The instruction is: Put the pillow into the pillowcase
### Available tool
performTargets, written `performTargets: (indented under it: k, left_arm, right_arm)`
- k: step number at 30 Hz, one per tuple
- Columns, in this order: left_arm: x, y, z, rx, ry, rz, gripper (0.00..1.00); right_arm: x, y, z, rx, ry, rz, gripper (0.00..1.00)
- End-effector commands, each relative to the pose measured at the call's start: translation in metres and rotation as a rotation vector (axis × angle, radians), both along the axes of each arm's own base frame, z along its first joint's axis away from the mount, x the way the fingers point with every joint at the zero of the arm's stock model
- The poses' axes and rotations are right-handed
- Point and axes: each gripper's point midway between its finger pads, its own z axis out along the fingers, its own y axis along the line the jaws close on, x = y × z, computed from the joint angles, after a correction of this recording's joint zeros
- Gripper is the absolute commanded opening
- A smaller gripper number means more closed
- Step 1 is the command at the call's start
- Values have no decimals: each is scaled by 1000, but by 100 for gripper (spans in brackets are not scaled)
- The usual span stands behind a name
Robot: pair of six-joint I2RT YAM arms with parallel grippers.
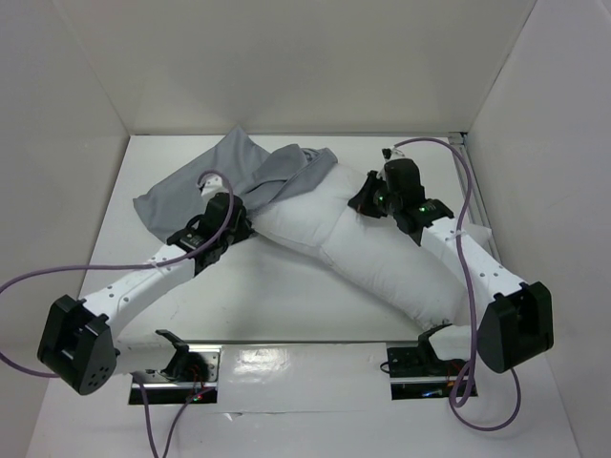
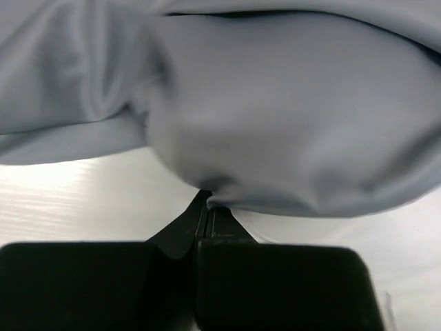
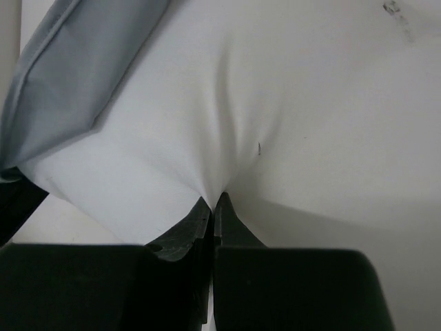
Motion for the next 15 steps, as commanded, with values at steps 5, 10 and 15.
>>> performTargets:
  k: [5, 10, 15]
  left_arm:
    - [2, -136, 117, -100, -120, -534, 0]
    - [-13, -198, 195, -179, -159, -817, 0]
    - [-30, -213, 201, -228, -125, -924, 0]
  right_arm:
    - [51, 8, 87, 77, -204, -94, 0]
    - [75, 0, 143, 78, -298, -182, 0]
    - [80, 3, 134, 111, -265, -226, 0]
